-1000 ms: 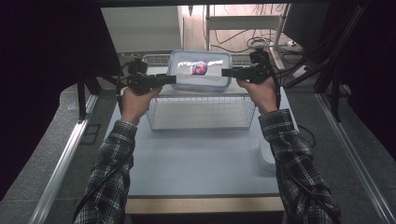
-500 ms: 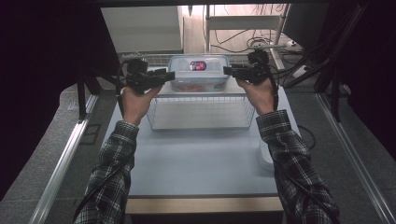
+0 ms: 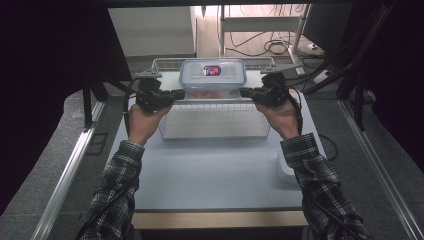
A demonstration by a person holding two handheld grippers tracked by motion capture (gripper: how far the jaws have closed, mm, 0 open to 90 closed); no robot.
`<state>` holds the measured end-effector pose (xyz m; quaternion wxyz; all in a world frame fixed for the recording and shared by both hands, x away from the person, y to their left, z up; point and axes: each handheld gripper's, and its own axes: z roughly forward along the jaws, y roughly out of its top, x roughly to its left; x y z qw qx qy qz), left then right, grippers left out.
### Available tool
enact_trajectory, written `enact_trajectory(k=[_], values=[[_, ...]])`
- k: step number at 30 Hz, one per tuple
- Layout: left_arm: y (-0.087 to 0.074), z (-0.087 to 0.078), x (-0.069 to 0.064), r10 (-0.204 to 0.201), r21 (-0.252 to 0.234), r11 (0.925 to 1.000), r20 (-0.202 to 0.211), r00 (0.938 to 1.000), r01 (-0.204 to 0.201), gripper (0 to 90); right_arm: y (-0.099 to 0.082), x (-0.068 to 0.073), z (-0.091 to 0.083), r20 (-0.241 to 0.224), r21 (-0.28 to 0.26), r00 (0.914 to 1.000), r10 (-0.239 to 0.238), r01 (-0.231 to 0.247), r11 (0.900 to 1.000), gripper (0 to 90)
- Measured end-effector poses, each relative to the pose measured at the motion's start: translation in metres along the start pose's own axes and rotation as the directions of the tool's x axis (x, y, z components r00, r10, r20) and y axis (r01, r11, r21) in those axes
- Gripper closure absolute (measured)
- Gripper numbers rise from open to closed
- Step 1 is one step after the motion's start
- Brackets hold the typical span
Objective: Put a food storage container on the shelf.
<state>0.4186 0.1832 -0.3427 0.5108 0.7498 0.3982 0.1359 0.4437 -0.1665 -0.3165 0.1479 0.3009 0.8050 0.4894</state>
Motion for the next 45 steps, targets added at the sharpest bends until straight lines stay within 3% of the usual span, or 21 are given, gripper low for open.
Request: enact_trajectory(k=[7, 18, 23, 31, 45], values=[[0.0, 0.007, 0.003, -0.01, 0.002, 0.9999, -0.005, 0.9999, 0.01, 83.2, -0.004, -0.007, 0.012, -0.001, 0.008, 0.9998, 0.019, -0.019, 0.9998, 89.2], [0.002, 0.012, 0.008, -0.03, 0.006, 0.9995, -0.001, 0.9995, 0.03, 82.3, 0.0, -0.015, 0.016, 0.038, 0.016, 0.9989, 0.027, -0.027, 0.9995, 89.2], [0.0, 0.008, 0.005, -0.015, -0.005, 0.9999, 0.016, 0.9998, 0.015, 80.4, -0.002, -0.014, 0.015, 0.025, 0.01, 0.9993, 0.029, -0.029, 0.9995, 88.5], [-0.013, -0.002, -0.009, 0.027, -0.013, 0.9996, 0.038, 0.9989, -0.026, 69.5, -0.012, 0.0, 0.009, -0.002, 0.023, 1.0, -0.004, 0.004, 0.9997, 69.9], [-0.05, -0.013, -0.03, 0.104, 0.005, 0.9946, 0.013, 0.9945, -0.104, 46.7, -0.042, 0.017, -0.008, -0.051, 0.032, 0.9982, -0.031, 0.033, 0.999, 47.9]])
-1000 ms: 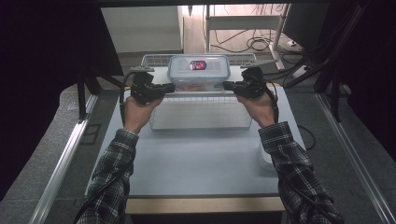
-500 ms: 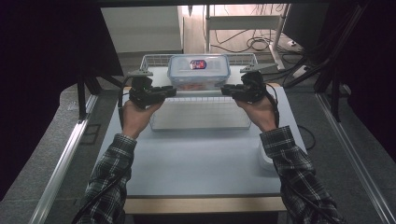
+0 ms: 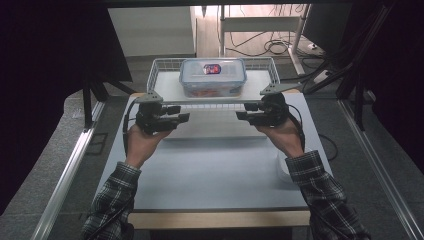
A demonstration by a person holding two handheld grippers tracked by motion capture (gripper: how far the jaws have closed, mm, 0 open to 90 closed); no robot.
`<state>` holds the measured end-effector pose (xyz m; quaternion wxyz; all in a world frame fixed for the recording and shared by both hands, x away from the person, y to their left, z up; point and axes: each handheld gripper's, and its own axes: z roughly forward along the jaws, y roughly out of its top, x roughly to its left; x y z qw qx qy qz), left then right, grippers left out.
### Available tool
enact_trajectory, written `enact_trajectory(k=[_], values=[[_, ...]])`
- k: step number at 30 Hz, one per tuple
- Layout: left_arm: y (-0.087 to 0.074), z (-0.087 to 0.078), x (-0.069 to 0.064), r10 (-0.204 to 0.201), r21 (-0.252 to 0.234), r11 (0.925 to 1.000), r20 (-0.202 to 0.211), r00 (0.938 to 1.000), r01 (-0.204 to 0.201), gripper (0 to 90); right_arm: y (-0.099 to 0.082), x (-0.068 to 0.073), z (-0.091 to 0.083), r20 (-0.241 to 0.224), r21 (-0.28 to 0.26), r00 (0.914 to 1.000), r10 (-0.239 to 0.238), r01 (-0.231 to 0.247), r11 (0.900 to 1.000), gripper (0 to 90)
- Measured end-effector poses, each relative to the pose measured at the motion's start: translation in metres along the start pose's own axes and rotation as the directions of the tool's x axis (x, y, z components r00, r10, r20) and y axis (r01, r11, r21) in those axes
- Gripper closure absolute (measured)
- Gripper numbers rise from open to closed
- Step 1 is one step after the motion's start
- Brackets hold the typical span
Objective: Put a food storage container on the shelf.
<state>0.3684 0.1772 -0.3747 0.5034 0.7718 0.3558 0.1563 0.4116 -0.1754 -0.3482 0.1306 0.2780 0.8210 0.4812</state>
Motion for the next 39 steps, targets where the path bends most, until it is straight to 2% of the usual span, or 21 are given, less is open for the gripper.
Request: enact_trajectory(k=[3, 6, 11, 16, 19, 23, 27, 31, 34, 39], values=[[-0.008, -0.001, -0.006, 0.015, 0.007, 0.9999, -0.009, 0.9998, -0.015, 41.8, -0.007, 0.004, -0.002, -0.004, 0.0, 1.0, -0.003, 0.003, 1.0, 42.6], [-0.016, -0.002, -0.011, 0.01, 0.003, 0.9999, -0.002, 0.9999, -0.01, 37.8, -0.016, 0.009, -0.004, -0.001, 0.008, 1.0, -0.009, 0.009, 0.9999, 38.0], [-0.029, -0.006, -0.02, 0.019, 0.002, 0.9998, -0.022, 0.9996, -0.019, 29.8, -0.028, 0.015, -0.007, 0.011, -0.001, 0.9997, -0.024, 0.024, 0.9997, 28.6], [-0.041, -0.009, -0.029, 0.013, 0.002, 0.9999, -0.017, 0.9998, -0.013, 23.4, -0.038, 0.022, -0.011, 0.017, -0.01, 0.9993, -0.034, 0.034, 0.9994, 21.6], [-0.048, -0.01, -0.036, 0.021, 0.012, 0.9997, -0.03, 0.9993, -0.02, 19.1, -0.045, 0.026, -0.014, 0.017, -0.004, 0.9992, -0.035, 0.035, 0.9994, 18.0], [-0.057, -0.01, -0.045, 0.033, 0.028, 0.9991, -0.032, 0.999, -0.032, 15.4, -0.054, 0.032, -0.017, 0.023, -0.002, 0.999, -0.039, 0.039, 0.9992, 14.2], [-0.067, -0.01, -0.052, 0.039, 0.043, 0.9984, -0.035, 0.9986, -0.037, 12.0, -0.066, 0.035, -0.02, 0.024, -0.008, 0.9995, -0.022, 0.022, 0.9997, 11.2], [-0.077, -0.01, -0.056, 0.028, 0.052, 0.9983, -0.033, 0.9991, -0.026, 9.8, -0.08, 0.037, -0.021, 0.029, 0.006, 0.9996, -0.008, 0.008, 1.0, 6.8], [-0.084, -0.01, -0.058, 0.02, 0.06, 0.998, -0.033, 0.9993, -0.018, 8.7, -0.087, 0.038, -0.021, 0.034, 0.034, 0.9993, -0.015, 0.014, 0.9993, 4.3], [-0.101, -0.008, -0.062, 0.015, 0.072, 0.9973, -0.023, 0.9996, -0.013, 5.0, -0.099, 0.043, -0.025, 0.045, 0.026, 0.9989, -0.012, 0.011, 0.9996, 0.0]])
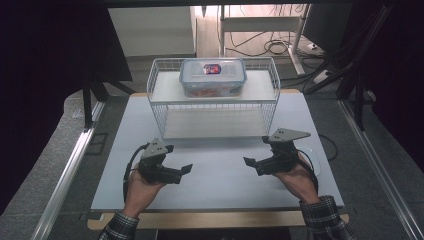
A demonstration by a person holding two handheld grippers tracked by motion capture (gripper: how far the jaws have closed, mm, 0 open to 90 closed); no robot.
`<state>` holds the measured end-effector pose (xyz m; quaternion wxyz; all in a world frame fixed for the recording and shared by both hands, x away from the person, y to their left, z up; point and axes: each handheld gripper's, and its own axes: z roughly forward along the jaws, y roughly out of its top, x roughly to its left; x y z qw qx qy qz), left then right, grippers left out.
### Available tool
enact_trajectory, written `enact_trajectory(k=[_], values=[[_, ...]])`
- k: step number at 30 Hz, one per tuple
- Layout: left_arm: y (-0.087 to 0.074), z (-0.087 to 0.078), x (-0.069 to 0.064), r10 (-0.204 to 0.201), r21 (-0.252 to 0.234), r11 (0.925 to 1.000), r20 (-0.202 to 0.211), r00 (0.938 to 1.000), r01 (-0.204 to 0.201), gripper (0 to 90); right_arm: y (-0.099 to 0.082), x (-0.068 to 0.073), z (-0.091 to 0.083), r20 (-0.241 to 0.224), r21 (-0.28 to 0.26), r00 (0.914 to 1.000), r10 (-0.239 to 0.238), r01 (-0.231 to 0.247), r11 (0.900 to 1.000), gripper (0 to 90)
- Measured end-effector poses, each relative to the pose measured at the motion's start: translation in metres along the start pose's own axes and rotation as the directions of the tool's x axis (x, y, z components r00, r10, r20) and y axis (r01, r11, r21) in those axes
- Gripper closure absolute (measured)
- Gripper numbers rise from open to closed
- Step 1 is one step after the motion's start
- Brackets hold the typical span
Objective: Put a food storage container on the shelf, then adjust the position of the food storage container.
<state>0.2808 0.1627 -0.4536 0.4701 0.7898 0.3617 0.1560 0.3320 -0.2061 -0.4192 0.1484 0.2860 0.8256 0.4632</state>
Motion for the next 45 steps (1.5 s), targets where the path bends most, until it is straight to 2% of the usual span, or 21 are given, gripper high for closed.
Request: enact_trajectory(k=[3, 5, 7, 10, 15, 18, 23, 27, 32, 36, 40, 43, 45], values=[[-0.009, 0.002, -0.004, 0.0, -0.002, 1.0, 0.007, 1.0, 0.0, 2.7, -0.008, 0.004, -0.002, -0.011, -0.008, 0.9999, 0.008, -0.008, 0.9999, 0.0], [-0.014, 0.003, -0.006, 0.011, -0.003, 0.9999, -0.003, 0.9999, -0.011, 2.1, -0.015, 0.008, -0.003, -0.014, -0.011, 0.9998, 0.014, -0.014, 0.9998, 0.0], [-0.018, 0.003, -0.009, 0.021, 0.0, 0.9998, -0.013, 0.9997, -0.021, 1.7, -0.021, 0.011, -0.003, -0.003, -0.012, 0.9999, 0.012, -0.012, 0.9999, 0.0], [-0.024, 0.003, -0.012, 0.022, -0.01, 0.9997, -0.007, 0.9997, -0.022, 1.0, -0.031, 0.015, -0.004, 0.023, -0.015, 0.9997, 0.012, -0.012, 0.9998, 0.0], [-0.04, 0.003, -0.017, 0.026, -0.023, 0.9994, -0.013, 0.9996, -0.026, 0.7, -0.042, 0.019, -0.007, 0.026, -0.028, 0.9994, 0.021, -0.02, 0.9994, 0.0], [-0.05, 0.005, -0.019, 0.033, 0.005, 0.9994, -0.024, 0.9992, -0.033, 0.7, -0.049, 0.022, -0.006, 0.019, -0.023, 0.9996, 0.021, -0.021, 0.9995, 0.0], [-0.062, 0.009, -0.023, 0.098, 0.067, 0.9934, -0.067, 0.993, -0.093, 0.7, -0.064, 0.026, 0.0, 0.028, 0.019, 0.9996, 0.007, -0.008, 0.9998, 0.0], [-0.067, 0.016, -0.023, 0.084, 0.088, 0.9929, -0.044, 0.9955, -0.08, 0.7, -0.072, 0.027, 0.005, 0.011, 0.046, 0.9993, 0.035, -0.035, 0.9983, 0.0], [-0.066, 0.014, -0.023, 0.09, 0.071, 0.9938, -0.053, 0.9945, -0.086, 0.6, -0.075, 0.025, 0.007, 0.042, 0.059, 0.9983, 0.04, -0.042, 0.9974, 0.0], [-0.067, 0.013, -0.021, 0.073, 0.063, 0.9956, -0.052, 0.9959, -0.07, 0.7, -0.073, 0.019, 0.004, 0.061, 0.053, 0.9939, 0.093, -0.096, 0.994, 0.0], [-0.067, 0.012, -0.02, 0.065, 0.061, 0.9962, -0.047, 0.9968, -0.062, 0.9, -0.071, 0.013, -0.002, 0.102, 0.056, 0.9913, 0.083, -0.089, 0.9945, 0.4], [-0.067, 0.013, -0.02, 0.07, 0.065, 0.9957, -0.048, 0.9964, -0.067, 1.1, -0.071, 0.004, -0.009, 0.129, 0.049, 0.9866, 0.1, -0.107, 0.993, 6.2], [-0.067, 0.013, -0.02, 0.072, 0.069, 0.9953, -0.051, 0.9961, -0.069, 1.2, -0.072, -0.003, -0.014, 0.167, 0.047, 0.9803, 0.106, -0.115, 0.9922, 10.5]])
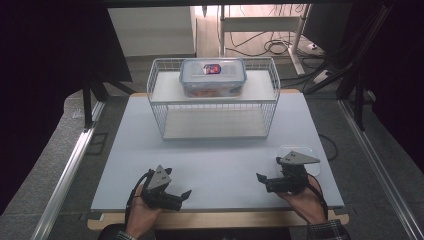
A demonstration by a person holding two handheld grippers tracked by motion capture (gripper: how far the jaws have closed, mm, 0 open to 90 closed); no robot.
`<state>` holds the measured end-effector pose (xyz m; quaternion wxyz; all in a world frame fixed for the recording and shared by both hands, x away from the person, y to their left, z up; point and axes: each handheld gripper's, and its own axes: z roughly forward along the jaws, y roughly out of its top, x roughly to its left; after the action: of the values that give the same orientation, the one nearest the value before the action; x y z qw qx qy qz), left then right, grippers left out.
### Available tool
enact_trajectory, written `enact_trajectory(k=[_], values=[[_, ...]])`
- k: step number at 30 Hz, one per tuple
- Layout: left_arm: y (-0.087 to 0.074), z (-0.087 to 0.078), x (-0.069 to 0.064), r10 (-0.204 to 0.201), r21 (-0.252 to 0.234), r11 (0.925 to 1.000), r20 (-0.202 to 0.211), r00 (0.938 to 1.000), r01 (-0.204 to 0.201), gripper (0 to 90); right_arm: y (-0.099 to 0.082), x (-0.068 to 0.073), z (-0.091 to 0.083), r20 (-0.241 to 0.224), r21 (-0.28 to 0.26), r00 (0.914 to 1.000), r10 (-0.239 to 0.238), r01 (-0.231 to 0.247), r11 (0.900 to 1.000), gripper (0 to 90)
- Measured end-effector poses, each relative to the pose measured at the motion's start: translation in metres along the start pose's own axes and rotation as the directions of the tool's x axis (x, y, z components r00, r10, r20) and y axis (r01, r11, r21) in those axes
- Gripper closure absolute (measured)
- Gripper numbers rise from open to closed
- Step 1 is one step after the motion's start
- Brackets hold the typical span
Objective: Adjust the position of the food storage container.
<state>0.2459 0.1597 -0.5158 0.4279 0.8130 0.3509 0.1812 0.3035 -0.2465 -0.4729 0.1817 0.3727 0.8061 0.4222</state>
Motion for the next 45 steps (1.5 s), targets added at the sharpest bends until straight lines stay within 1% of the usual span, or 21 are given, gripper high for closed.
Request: enact_trajectory(k=[1, 4, 6, 8, 11, 14, 16, 18, 19, 21, 23, 25, 26, 27, 28, 30, 33, 40, 43, 45], values=[[0.0, 0.0, 0.0, -0.001, 0.001, 1.0, -0.001, 1.0, 0.001, 1.2, 0.0, -0.006, -0.003, 0.022, -0.001, 0.9997, 0.011, -0.011, 0.9999, 13.6], [-0.001, 0.0, 0.001, -0.008, 0.002, 1.0, -0.004, 1.0, 0.008, 1.6, -0.002, -0.018, -0.009, 0.055, -0.009, 0.9971, 0.053, -0.052, 0.9986, 21.5], [-0.001, 0.0, 0.001, -0.01, 0.003, 0.9999, -0.002, 0.9999, 0.01, 1.6, -0.002, -0.025, -0.013, 0.075, -0.003, 0.9944, 0.075, -0.075, 0.9972, 28.0], [-0.001, 0.001, 0.001, -0.007, 0.005, 1.0, -0.004, 1.0, 0.007, 1.8, -0.003, -0.031, -0.016, 0.099, -0.009, 0.9921, 0.077, -0.076, 0.9971, 32.2], [-0.001, 0.001, 0.001, -0.006, 0.007, 1.0, -0.003, 1.0, 0.006, 1.8, -0.005, -0.04, -0.021, 0.124, -0.009, 0.9892, 0.079, -0.078, 0.9969, 42.6], [-0.001, 0.001, 0.001, -0.004, 0.01, 0.9999, -0.002, 1.0, 0.004, 1.9, -0.006, -0.049, -0.026, 0.129, -0.009, 0.9875, 0.09, -0.09, 0.9959, 55.1], [-0.001, 0.001, 0.002, -0.005, 0.01, 0.9999, -0.001, 1.0, 0.005, 2.0, -0.006, -0.054, -0.031, 0.122, -0.011, 0.9878, 0.096, -0.095, 0.9954, 63.1], [-0.001, 0.001, 0.001, -0.007, 0.012, 0.9999, 0.001, 1.0, 0.007, 2.1, -0.007, -0.058, -0.035, 0.129, -0.014, 0.9874, 0.092, -0.09, 0.9958, 72.5], [-0.001, 0.001, 0.001, -0.006, 0.012, 0.9999, 0.001, 1.0, 0.006, 2.2, -0.007, -0.061, -0.037, 0.13, -0.01, 0.9877, 0.087, -0.087, 0.9962, 75.2], [-0.001, 0.002, 0.0, -0.001, 0.015, 0.9999, 0.0, 1.0, 0.001, 2.2, -0.007, -0.065, -0.039, 0.152, 0.002, 0.9847, 0.086, -0.088, 0.9962, 80.5], [-0.001, 0.002, 0.0, -0.003, 0.016, 0.9999, 0.0, 1.0, 0.003, 2.3, -0.008, -0.07, -0.042, 0.169, 0.005, 0.9806, 0.099, -0.102, 0.9948, 82.7], [-0.001, 0.002, 0.0, -0.003, 0.016, 0.9999, 0.0, 1.0, 0.003, 2.3, -0.01, -0.076, -0.044, 0.193, 0.007, 0.9741, 0.118, -0.121, 0.9926, 86.0], [-0.001, 0.002, 0.0, -0.005, 0.016, 0.9999, 0.0, 1.0, 0.005, 2.4, -0.011, -0.078, -0.045, 0.198, 0.004, 0.9722, 0.124, -0.128, 0.9918, 88.7], [-0.001, 0.002, 0.0, -0.006, 0.015, 0.9999, -0.001, 1.0, 0.006, 2.4, -0.011, -0.081, -0.047, 0.2, 0.001, 0.9709, 0.131, -0.134, 0.991, 89.5], [-0.001, 0.002, 0.0, -0.007, 0.014, 0.9999, -0.002, 1.0, 0.007, 2.5, -0.012, -0.083, -0.048, 0.21, 0.0, 0.9685, 0.135, -0.138, 0.9905, 89.6], [-0.001, 0.002, 0.001, -0.008, 0.014, 0.9999, -0.003, 1.0, 0.008, 2.6, -0.012, -0.087, -0.052, 0.239, -0.007, 0.9606, 0.142, -0.144, 0.9895, 89.8], [-0.002, 0.002, 0.0, -0.007, 0.017, 0.9998, -0.004, 1.0, 0.007, 2.7, -0.014, -0.094, -0.057, 0.272, -0.015, 0.9507, 0.149, -0.151, 0.9884, 89.8], [-0.002, 0.003, 0.0, -0.001, 0.028, 0.9996, -0.01, 1.0, 0.001, 2.9, -0.023, -0.111, -0.063, 0.308, -0.024, 0.9313, 0.195, -0.197, 0.9802, 89.8], [-0.002, 0.003, 0.001, -0.002, 0.03, 0.9996, -0.012, 0.9999, 0.003, 3.1, -0.026, -0.116, -0.062, 0.316, -0.019, 0.9273, 0.2, -0.205, 0.9786, 89.7], [-0.002, 0.003, 0.001, -0.002, 0.032, 0.9995, -0.013, 0.9999, 0.002, 3.1, -0.028, -0.12, -0.06, 0.315, -0.011, 0.9265, 0.205, -0.213, 0.9771, 89.7]])
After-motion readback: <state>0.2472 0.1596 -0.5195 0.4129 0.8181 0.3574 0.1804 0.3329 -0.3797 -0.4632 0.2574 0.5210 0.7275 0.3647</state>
